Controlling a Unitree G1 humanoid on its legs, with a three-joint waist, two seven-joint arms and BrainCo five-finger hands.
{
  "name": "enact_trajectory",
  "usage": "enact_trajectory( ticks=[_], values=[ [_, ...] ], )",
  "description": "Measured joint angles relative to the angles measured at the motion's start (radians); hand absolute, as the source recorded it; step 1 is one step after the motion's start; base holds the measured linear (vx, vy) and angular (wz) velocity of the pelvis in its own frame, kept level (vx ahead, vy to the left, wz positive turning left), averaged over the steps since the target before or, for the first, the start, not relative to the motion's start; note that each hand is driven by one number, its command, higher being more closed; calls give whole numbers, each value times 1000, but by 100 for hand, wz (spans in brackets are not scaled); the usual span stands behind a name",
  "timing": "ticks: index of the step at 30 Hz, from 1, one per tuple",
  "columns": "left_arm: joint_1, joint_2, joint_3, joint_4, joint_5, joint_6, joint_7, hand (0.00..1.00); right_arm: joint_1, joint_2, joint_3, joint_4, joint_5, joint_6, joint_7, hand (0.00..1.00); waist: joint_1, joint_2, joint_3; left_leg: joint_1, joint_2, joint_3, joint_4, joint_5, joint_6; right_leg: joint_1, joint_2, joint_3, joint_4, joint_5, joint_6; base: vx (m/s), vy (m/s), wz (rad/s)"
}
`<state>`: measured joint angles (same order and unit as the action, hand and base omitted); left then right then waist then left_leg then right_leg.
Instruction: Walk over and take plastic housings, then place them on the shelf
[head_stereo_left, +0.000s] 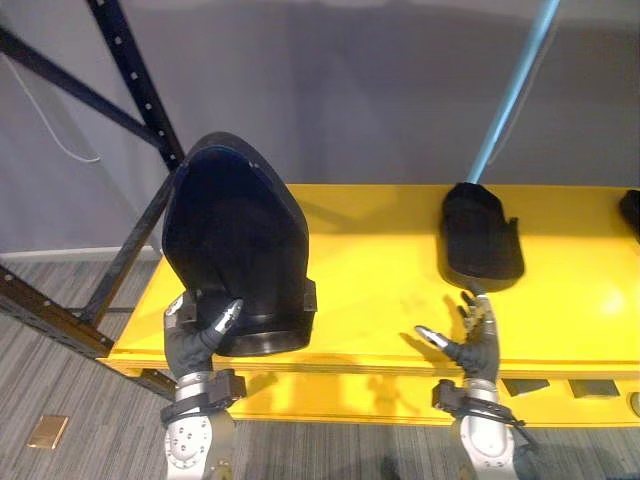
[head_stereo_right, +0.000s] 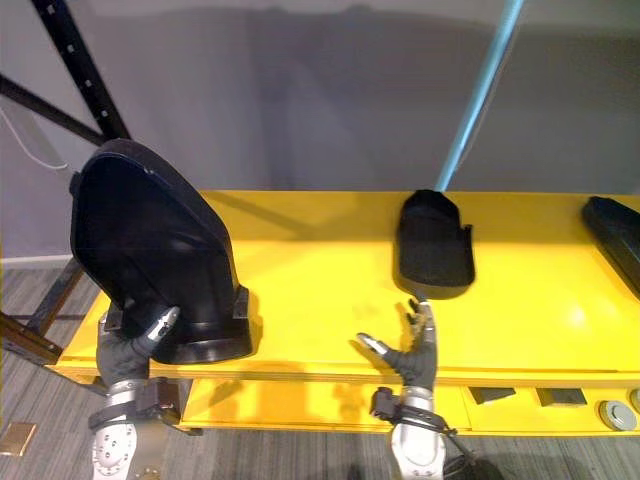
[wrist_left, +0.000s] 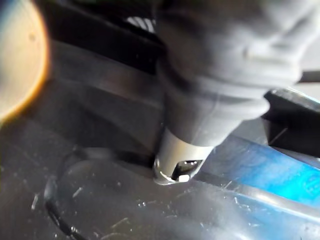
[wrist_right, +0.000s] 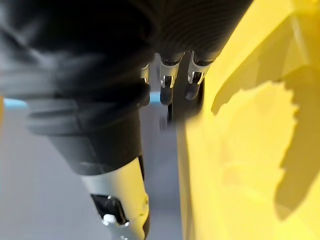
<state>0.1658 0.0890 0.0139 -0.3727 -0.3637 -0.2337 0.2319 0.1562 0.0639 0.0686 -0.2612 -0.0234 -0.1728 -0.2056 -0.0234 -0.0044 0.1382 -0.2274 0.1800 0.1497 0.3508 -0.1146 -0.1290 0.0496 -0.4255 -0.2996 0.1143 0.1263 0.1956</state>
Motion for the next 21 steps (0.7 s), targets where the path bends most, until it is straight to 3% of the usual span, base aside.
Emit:
enact_trajectory(
  ticks=[1,2,3,4,5,6,7,8,13,17,19,21],
  values=[
    [-2,1,-2,-1,0,-3,-3,100,-4,0,5,0,0,0,2,0,10,-1,-3,6,-7,21,-2,-5,8,-20,-12,14,6,25,-9,79,340,-66],
    [-8,0,0,-3,0,-8,-4,100,-12,0,18,0,0,0,4,0,26,0,-9,11,-9,70,-7,-14,25,-66,-21,14,3,89,-61,43,375,-113],
    [-17,0,-1,-3,0,-9,-5,100,-22,-1,27,7,0,1,6,0,40,0,-11,31,-10,127,-39,-11,38,-101,-18,-4,-20,154,-145,23,359,-119],
    [-25,-2,-1,3,0,-10,-5,100,-24,-2,31,13,0,1,11,0,35,3,-9,41,-10,141,-57,-5,47,-124,-5,0,-4,121,-126,-14,266,-68],
    [-56,7,-11,30,-7,-9,-9,100,-10,-8,30,14,0,3,21,0,-4,15,-3,48,-11,127,-92,14,70,-139,77,85,62,-24,-42,-18,93,1],
    [-73,7,-10,46,-7,-9,-15,100,3,-8,26,12,0,3,23,0,-23,12,-5,59,-21,121,-115,24,75,-133,112,108,73,-84,-32,-28,66,12],
    [-100,0,-11,71,-8,-9,-21,100,18,-8,15,10,0,3,29,0,-29,15,-3,91,-33,136,-153,37,79,-122,170,143,58,-159,-47,-13,26,-3],
    [-118,-5,-10,83,-10,-9,-21,100,33,-9,5,4,0,3,37,0,-35,17,-2,104,-42,146,-161,39,80,-97,200,150,1,-166,-69,-11,24,-23],
    [-162,-3,8,146,-64,-2,-18,100,93,-15,-60,-8,-11,3,45,0,-48,29,-5,113,-47,149,-233,89,59,-82,220,151,-57,-156,-63,-5,-42,-2],
    [-256,16,96,256,-134,22,52,100,139,-36,-104,-69,-19,4,48,0,-70,37,3,110,-21,156,-359,173,35,-148,266,158,-57,-139,-87,-36,-83,-9],
    [-339,65,129,334,-149,35,78,100,153,-48,-106,-87,-19,4,50,0,-76,37,19,107,-16,172,-392,195,32,-175,278,173,-57,-128,-97,-46,-18,-24],
    [-493,185,149,434,-181,49,97,100,172,-51,-102,-95,-17,4,59,0,-78,36,54,82,-15,189,-398,207,36,-215,281,195,-56,-114,-96,-79,-3,-25]
  ],
)
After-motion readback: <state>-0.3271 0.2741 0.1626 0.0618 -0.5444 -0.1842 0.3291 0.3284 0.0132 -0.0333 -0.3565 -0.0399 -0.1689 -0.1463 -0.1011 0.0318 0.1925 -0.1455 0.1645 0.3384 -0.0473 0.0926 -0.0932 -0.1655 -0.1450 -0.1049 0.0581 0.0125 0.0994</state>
